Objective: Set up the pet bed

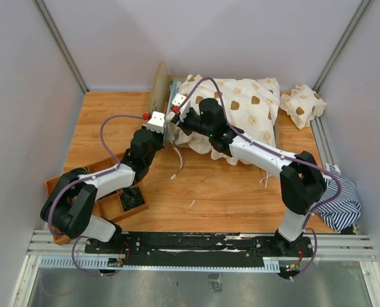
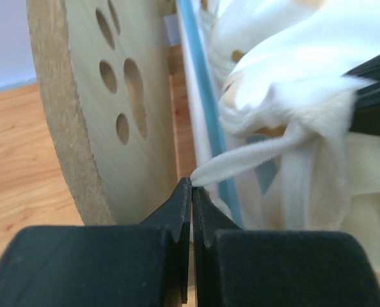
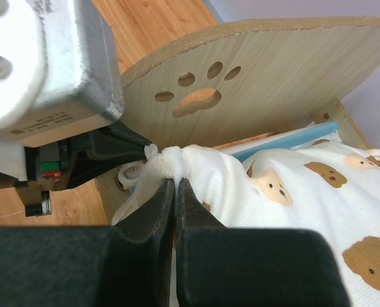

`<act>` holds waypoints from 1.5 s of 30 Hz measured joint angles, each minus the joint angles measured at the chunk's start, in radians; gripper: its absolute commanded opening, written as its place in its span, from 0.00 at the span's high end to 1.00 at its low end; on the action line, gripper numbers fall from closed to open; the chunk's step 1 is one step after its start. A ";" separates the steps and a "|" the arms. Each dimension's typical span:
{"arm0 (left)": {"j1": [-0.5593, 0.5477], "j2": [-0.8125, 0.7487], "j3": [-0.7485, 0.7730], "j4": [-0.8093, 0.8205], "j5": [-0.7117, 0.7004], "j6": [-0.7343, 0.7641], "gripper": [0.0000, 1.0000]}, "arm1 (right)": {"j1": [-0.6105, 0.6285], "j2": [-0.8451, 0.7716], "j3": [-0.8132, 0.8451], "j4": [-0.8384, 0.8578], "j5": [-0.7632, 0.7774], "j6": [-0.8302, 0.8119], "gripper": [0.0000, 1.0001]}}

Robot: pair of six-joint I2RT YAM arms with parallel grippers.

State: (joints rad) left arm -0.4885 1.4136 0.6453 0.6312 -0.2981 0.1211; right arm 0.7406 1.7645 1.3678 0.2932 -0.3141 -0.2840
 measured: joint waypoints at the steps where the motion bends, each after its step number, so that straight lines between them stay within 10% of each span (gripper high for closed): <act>1: 0.002 0.012 0.000 0.004 -0.016 0.002 1.00 | 0.000 0.000 0.000 0.000 0.000 0.000 1.00; 4: 0.003 0.032 -0.015 0.047 -0.040 -0.012 0.98 | 0.000 0.001 0.000 0.000 -0.001 0.000 1.00; 12: 0.003 -0.021 -0.078 0.061 -0.014 -0.116 0.57 | 0.000 0.023 0.003 0.000 0.005 -0.001 1.00; 17: 0.010 -0.189 -0.142 -0.013 0.025 -0.242 0.51 | 0.000 0.051 0.021 0.000 0.008 -0.002 0.95; 27: 0.087 -0.273 -0.124 -0.297 0.066 -0.471 0.52 | 0.000 0.038 -0.008 -0.036 -0.041 -0.124 0.43; 45: 0.266 -0.402 -0.147 -0.391 0.276 -0.813 0.44 | 0.172 -0.156 -0.310 0.010 0.070 -0.747 0.36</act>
State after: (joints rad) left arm -0.2226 1.0119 0.4980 0.2398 -0.0219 -0.6922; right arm 0.9123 1.6081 1.0576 0.3031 -0.2443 -1.0306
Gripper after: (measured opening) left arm 0.531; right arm 0.634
